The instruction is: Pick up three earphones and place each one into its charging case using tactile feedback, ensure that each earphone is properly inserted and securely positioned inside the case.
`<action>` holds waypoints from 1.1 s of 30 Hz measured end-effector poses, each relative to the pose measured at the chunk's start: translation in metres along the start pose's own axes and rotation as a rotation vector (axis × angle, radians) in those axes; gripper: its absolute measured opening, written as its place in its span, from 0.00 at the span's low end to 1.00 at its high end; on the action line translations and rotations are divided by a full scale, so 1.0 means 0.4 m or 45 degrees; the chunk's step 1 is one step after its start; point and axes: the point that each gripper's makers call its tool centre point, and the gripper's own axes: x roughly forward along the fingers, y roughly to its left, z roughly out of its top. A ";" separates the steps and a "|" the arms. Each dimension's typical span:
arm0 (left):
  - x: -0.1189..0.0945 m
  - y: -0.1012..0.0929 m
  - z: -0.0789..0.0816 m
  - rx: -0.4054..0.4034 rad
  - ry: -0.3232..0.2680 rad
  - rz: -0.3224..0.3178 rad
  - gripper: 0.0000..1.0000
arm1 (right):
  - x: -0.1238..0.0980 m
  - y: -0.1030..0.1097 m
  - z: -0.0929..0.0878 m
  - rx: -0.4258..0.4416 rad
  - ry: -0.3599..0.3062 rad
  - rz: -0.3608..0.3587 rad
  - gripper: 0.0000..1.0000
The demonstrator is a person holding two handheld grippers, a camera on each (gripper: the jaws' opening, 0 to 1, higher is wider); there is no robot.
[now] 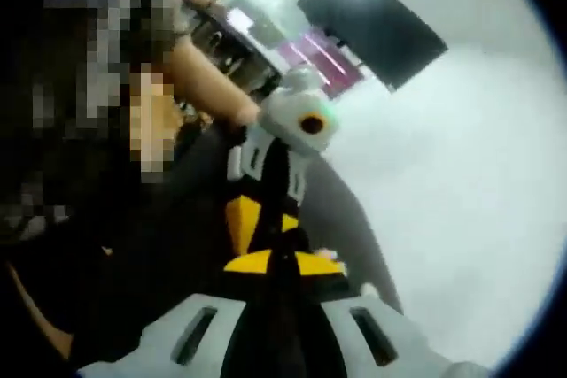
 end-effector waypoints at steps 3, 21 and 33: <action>-0.001 -0.001 0.000 -0.003 0.000 -0.001 0.14 | -0.015 -0.014 -0.012 0.346 -0.113 0.034 0.19; 0.000 -0.003 -0.006 -0.004 0.013 0.001 0.15 | 0.066 0.032 -0.027 0.898 -0.260 0.408 0.24; -0.002 0.006 -0.009 -0.017 0.017 0.021 0.16 | 0.058 0.035 -0.048 0.894 -0.278 0.404 0.19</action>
